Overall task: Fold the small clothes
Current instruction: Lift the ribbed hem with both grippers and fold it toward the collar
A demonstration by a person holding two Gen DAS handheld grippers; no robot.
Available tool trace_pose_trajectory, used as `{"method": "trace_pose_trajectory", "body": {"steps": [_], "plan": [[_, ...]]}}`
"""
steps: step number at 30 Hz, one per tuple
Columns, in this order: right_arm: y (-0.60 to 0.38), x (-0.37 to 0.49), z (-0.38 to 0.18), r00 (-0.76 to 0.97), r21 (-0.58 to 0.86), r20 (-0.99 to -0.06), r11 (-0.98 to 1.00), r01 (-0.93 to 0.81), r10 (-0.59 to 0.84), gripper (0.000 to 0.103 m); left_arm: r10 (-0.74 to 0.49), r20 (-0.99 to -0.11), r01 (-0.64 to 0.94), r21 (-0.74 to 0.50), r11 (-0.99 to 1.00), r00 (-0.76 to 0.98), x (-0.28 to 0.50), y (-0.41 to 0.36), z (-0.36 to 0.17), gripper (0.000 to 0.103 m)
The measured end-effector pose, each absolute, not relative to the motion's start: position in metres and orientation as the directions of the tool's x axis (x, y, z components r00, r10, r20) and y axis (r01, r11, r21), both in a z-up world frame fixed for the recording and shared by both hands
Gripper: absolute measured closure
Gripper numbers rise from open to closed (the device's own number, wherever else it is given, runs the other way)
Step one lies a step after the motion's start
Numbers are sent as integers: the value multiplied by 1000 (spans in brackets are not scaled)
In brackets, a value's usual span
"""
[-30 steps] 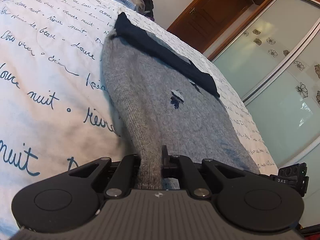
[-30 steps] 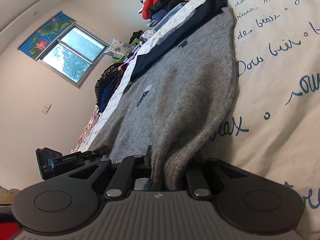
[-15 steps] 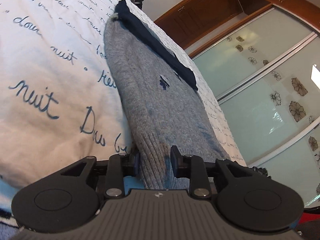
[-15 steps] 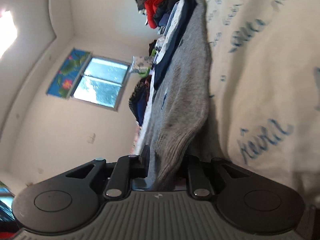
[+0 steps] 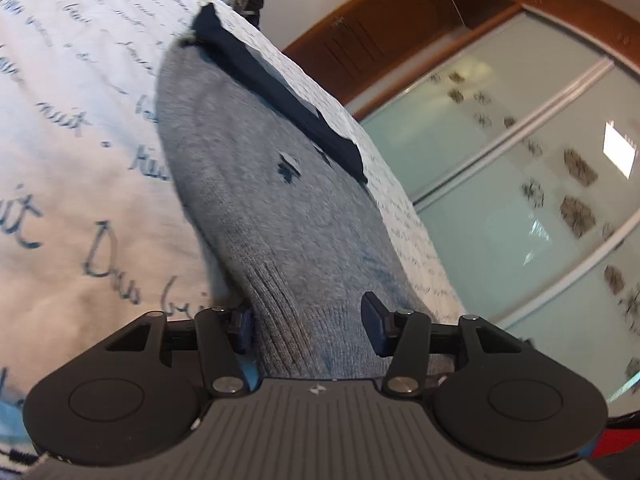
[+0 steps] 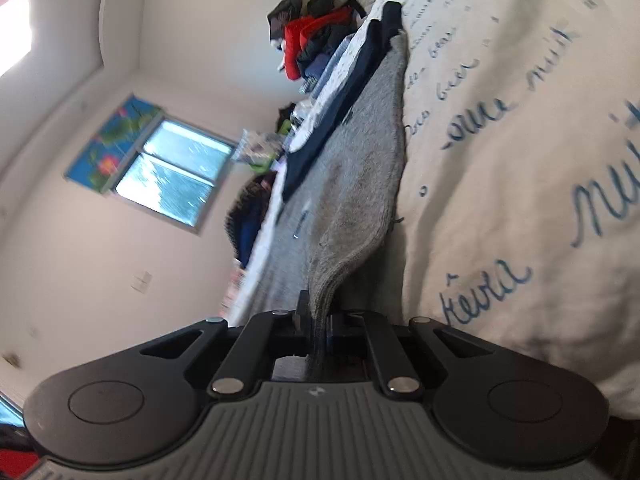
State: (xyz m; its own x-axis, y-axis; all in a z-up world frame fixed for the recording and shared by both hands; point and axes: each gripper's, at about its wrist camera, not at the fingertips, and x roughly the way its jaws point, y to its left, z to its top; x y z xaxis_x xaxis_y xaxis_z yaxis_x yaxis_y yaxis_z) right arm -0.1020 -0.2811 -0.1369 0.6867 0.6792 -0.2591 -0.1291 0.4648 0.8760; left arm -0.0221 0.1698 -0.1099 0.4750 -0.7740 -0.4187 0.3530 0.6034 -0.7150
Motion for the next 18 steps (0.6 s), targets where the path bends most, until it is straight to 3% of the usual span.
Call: {"method": "trace_pose_trajectory", "body": {"steps": [8, 10, 11, 12, 13, 18], "plan": [[-277, -106, -134, 678, 803, -383, 589, -93, 628, 97, -748, -458, 344, -686, 641, 481, -31, 178, -118, 49], [-280, -111, -141, 681, 813, -380, 577, -77, 626, 97, -747, -459, 331, -694, 639, 481, -30, 185, -120, 57], [-282, -111, -144, 683, 822, -375, 565, -68, 627, 97, -744, -461, 323, -696, 642, 484, -30, 188, -120, 68], [-283, -112, -145, 688, 828, -369, 557, -62, 625, 97, -735, -468, 315, -691, 651, 491, -30, 189, -121, 88], [-283, -113, -146, 693, 829, -365, 556, -62, 622, 97, -723, -482, 308, -680, 665, 496, -30, 190, -120, 93], [-268, -120, -127, 714, 740, -421, 667, -86, 560, 98, -681, -466, 345, -617, 708, 565, -40, 187, -109, 94]]}}
